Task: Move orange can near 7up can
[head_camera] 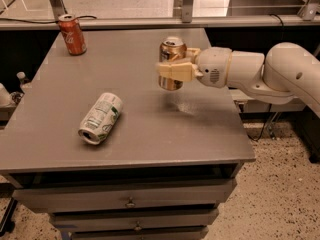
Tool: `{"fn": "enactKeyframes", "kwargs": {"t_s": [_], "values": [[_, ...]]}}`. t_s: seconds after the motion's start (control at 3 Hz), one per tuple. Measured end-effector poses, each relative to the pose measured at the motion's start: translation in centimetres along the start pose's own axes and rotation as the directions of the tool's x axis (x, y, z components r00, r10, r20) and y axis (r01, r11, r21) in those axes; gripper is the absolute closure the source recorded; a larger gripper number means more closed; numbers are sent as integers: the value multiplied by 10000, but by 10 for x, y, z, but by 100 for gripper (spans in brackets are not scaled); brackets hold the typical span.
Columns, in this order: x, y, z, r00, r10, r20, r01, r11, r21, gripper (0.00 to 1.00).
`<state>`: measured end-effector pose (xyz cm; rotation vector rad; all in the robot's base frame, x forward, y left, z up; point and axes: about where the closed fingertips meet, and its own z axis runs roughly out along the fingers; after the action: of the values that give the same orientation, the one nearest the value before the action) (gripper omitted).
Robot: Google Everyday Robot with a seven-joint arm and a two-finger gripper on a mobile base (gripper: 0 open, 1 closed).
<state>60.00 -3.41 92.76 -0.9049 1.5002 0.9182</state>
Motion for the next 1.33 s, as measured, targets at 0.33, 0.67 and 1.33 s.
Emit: {"fn": "enactKeyframes", "kwargs": {"t_s": [0.33, 0.67, 1.33], "values": [[8, 17, 10, 9999, 143, 62, -140, 9989, -450, 100], [24, 50, 24, 9997, -115, -192, 92, 9932, -1159, 100], [47, 99, 50, 9984, -469, -306, 399, 9791, -1994, 100]]}}
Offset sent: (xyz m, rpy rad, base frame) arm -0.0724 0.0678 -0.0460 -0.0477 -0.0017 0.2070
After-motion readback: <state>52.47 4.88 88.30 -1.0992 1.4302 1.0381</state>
